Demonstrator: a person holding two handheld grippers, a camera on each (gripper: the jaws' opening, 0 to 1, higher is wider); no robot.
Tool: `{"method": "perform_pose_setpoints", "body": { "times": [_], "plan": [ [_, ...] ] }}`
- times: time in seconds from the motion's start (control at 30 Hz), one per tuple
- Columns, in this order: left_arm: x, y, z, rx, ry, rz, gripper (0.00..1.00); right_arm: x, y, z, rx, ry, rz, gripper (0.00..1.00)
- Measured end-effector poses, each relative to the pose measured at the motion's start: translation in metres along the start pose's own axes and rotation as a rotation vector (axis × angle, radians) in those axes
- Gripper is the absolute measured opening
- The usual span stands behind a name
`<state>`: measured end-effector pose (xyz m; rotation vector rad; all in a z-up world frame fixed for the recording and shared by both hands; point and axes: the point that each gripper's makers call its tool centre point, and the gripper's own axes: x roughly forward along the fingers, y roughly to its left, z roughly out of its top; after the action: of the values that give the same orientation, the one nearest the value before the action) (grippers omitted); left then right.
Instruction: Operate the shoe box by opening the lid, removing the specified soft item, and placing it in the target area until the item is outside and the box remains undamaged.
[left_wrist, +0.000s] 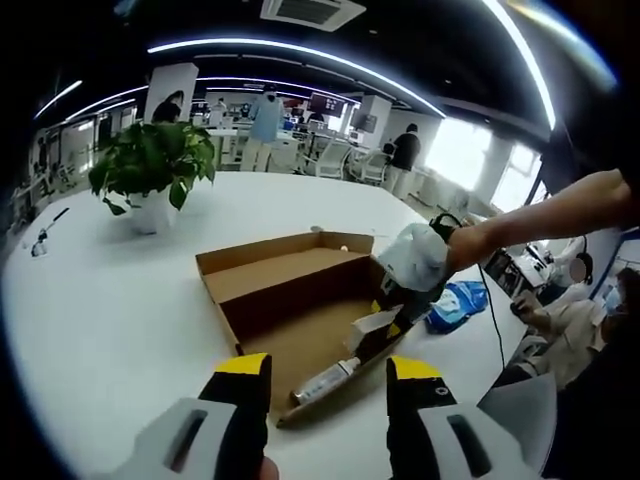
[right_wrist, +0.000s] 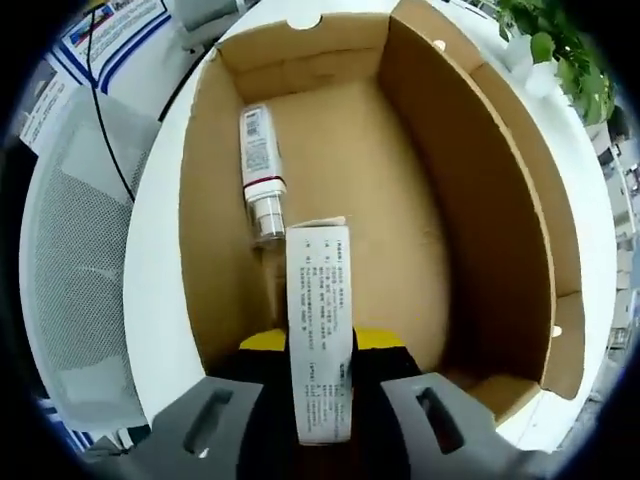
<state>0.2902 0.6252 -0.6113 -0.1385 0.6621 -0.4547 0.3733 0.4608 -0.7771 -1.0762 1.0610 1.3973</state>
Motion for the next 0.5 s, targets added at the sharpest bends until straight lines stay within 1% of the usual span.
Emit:
{"method": "perform_pose_setpoints", "body": {
  "times": [0.07,0.1,0.13,0.27,0.4,0.47,0.5],
  "plan": [
    [0.001,0.001,0.000,-0.007,-0.001,0.001,0.46,-0.003,0.003,0.003,0.025,-0.022,0.005,0.19],
    [0.001,0.001,0.000,-0.007,0.000,0.001,0.46,-0.006,0.009,0.003,0.034,-0.024,0.006,0.19],
    [0.002,0.002,0.000,-0.006,0.000,0.001,0.46,-0.007,0.010,0.004,0.035,-0.025,0.005,0.19],
    [0.003,0.002,0.001,-0.002,0.004,0.000,0.46,-0.011,0.006,0.007,0.033,-0.045,-0.006,0.19],
    [0.002,0.001,0.003,-0.002,0.005,0.000,0.46,-0.024,0.004,0.018,0.063,-0.103,-0.022,0.19],
    [0.001,0.003,0.004,-0.003,0.004,0.002,0.46,-0.030,0.004,0.020,0.068,-0.117,-0.027,0.19],
    [0.001,0.003,0.005,-0.003,0.003,0.001,0.46,-0.032,-0.001,0.020,0.071,-0.123,-0.033,0.19]
  ]
}}
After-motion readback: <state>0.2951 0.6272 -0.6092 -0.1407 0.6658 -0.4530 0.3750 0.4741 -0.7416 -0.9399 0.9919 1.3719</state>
